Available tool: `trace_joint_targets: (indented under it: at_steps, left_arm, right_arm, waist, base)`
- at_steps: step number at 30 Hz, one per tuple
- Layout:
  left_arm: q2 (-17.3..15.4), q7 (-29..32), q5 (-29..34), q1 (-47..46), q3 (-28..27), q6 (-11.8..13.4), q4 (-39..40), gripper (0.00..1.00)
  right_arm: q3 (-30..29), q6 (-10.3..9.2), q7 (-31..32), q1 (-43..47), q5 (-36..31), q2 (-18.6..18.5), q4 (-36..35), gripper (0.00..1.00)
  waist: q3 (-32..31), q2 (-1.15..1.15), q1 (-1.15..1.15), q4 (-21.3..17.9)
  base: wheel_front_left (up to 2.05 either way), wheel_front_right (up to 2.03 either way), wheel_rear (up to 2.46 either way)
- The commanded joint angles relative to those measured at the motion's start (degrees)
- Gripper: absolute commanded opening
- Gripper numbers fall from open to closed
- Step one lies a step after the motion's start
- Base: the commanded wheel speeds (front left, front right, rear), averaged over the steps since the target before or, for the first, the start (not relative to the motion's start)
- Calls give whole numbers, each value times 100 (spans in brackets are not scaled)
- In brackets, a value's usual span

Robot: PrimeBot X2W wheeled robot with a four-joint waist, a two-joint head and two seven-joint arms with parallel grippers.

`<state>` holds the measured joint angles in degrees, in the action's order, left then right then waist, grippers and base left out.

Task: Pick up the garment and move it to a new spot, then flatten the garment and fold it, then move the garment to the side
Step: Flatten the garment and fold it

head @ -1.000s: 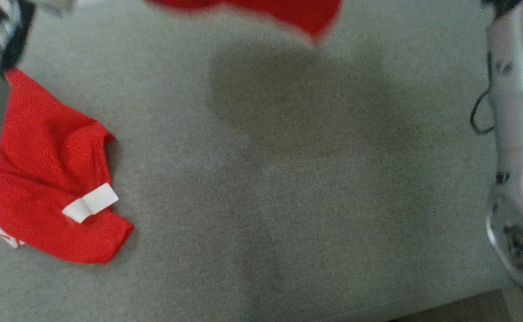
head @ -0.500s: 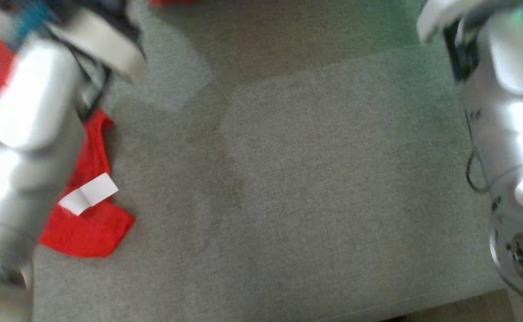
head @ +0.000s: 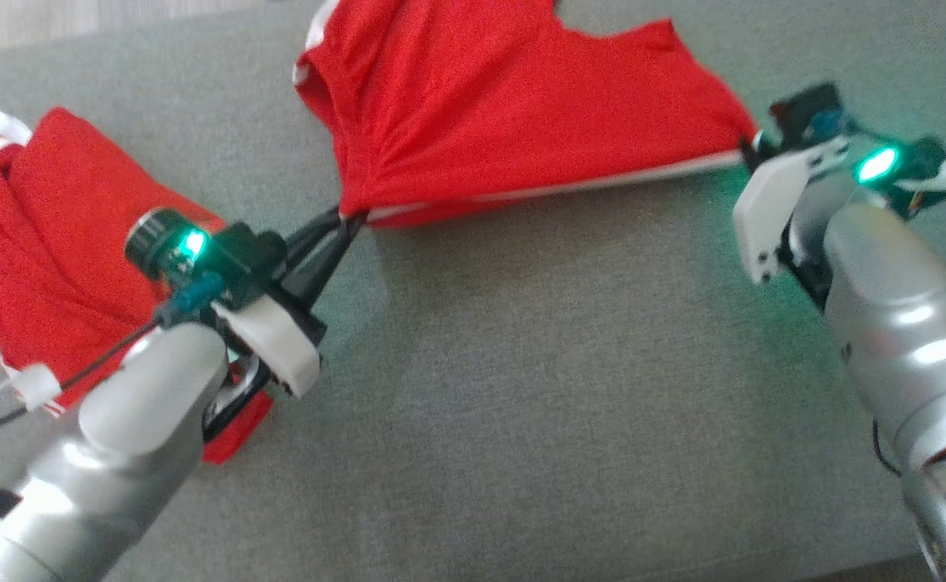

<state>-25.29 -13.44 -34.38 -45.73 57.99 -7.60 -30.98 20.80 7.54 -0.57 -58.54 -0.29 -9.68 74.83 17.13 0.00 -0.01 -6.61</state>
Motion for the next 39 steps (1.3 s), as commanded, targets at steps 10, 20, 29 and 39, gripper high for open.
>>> trace_joint_targets:
  at_steps: [10,20,29,39]
  left_arm:
    - [-385,-74,-425,1249,-151,527,730,0]
    - [-583,245,-625,2032,-27,1039,1999,0]
    - [-582,300,-717,1972,-193,1299,2302,0]
    - [-375,340,-795,1339,-451,1269,2027,0]
  right_arm:
    - [2245,-5,1285,1222,2321,-789,-1270,0]
    - [2940,-5,1965,1845,3947,-2386,-3194,0]
    - [2473,-5,1655,1816,3863,-2466,-3562,0]
    - [1723,-5,1408,1071,3211,-1977,-3278,0]
  waist:
    - [-1293,0,1,-497]
    - [-1538,0,1,-543]
    - [-1442,0,1,-345]
    - [-874,0,1,63]
  base:
    - [0,0,0]
    - [0,0,0]
    - [0,0,0]
    - [0,0,0]
